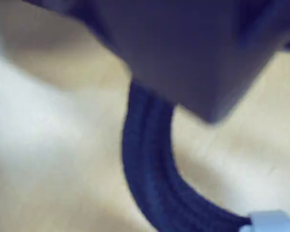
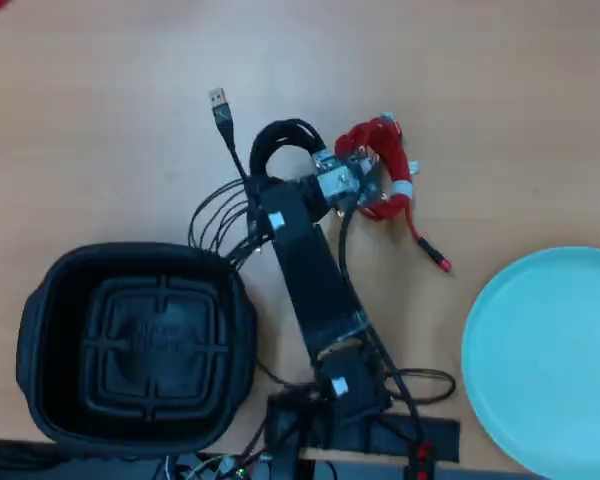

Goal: Put a black charging cable in a black bowl and put a red charging cable in a green bowl

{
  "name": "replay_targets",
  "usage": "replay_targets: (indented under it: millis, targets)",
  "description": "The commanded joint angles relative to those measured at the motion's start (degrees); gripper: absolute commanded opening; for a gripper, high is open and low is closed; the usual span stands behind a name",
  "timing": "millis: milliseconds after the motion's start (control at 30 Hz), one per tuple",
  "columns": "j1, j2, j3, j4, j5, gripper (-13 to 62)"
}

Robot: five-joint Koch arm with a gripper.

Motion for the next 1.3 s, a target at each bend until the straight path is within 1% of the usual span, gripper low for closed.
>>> replay_targets:
  millis: [0, 167, 267, 367, 533, 833, 900, 1033, 1167, 1267]
  targets:
    - [-0.2, 8.4, -1.2, -0.2, -0.7, -5.9]
    - [1.7, 17.8, 4.7, -1.2, -1.7, -5.9]
    - [1.9, 21.1, 8.1, -3.1, -2.4, -5.9]
    - [1.1, 21.4, 9.0, -4.6, -3.3, -5.9]
    - [-4.5, 21.3, 9.8, -6.0, -7.5, -5.9]
    - [-4.7, 20.8, 15.4, -6.7, -8.7, -5.9]
    - [-4.2, 20.8, 19.0, -6.4, -9.7, -6.0]
    - [4.0, 20.7, 21.4, -7.7, -12.8, -5.4]
    - [4.3, 19.6, 22.0, -9.2, -12.9, -4.7]
    - [4.8, 17.4, 22.1, -9.3, -12.8, -1.6]
